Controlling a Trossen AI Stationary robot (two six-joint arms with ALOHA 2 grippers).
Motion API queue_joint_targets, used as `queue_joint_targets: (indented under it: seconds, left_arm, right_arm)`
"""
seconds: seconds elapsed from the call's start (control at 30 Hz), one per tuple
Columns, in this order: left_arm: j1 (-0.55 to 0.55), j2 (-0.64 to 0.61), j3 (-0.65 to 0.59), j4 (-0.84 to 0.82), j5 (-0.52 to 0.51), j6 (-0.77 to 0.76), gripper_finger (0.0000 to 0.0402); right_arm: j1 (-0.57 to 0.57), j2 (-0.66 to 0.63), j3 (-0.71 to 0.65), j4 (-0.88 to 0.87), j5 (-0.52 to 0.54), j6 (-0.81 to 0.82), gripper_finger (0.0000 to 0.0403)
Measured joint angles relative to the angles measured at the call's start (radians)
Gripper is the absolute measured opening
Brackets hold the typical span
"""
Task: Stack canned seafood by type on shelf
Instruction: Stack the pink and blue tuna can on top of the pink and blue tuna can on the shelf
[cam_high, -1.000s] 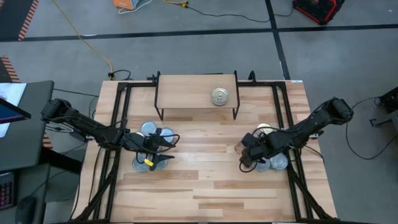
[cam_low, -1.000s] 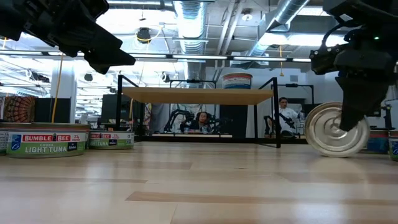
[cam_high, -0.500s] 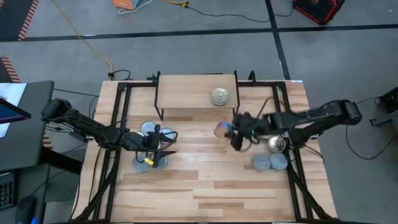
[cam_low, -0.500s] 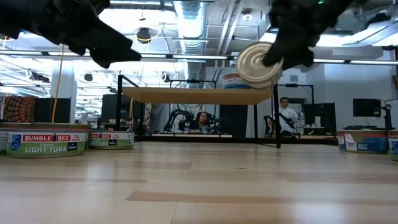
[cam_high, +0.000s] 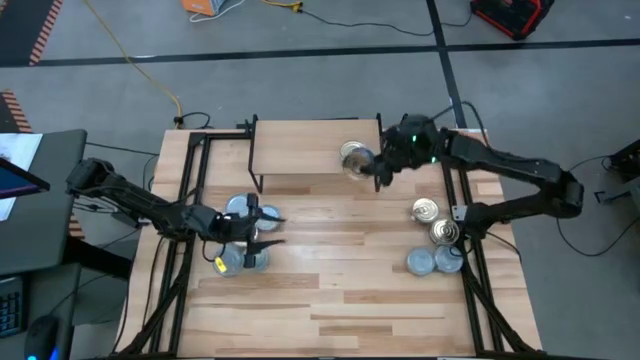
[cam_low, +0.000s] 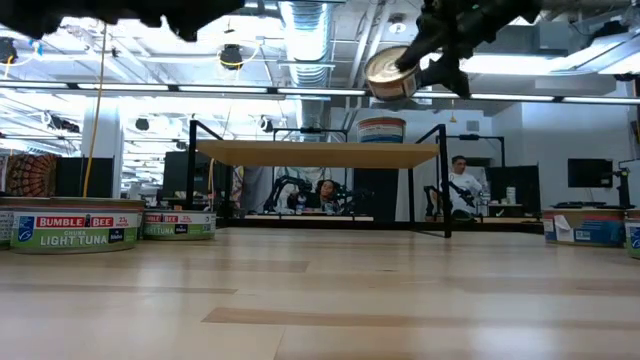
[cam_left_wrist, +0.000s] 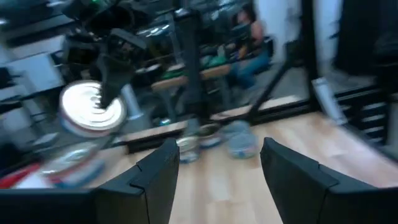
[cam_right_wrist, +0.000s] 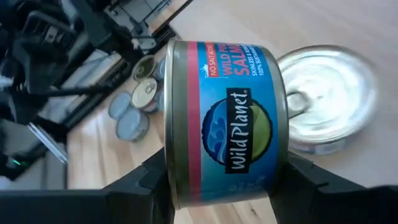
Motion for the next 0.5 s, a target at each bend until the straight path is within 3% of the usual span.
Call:
queue_joint_targets:
  seconds: [0.13, 0.23, 0.5]
  left_arm:
    - [0.038, 0.005, 0.111, -0.248, -0.055, -0.038, 0.0214]
    - [0.056, 0.01, 0.156, -0.394, -0.057, -0.08, 0.0214]
    - [0.054, 0.009, 0.165, -0.409, -0.055, -0.089, 0.0214]
  right_arm:
    - [-0.096, 0.063, 0.052, -0.037, -0.103, 0.01, 0.0217]
    - [-0.132, 0.132, 0.105, -0.086, -0.113, 0.006, 0.0217]
    - [-0.152, 0.266, 0.295, -0.223, -0.128, -0.051, 0.023]
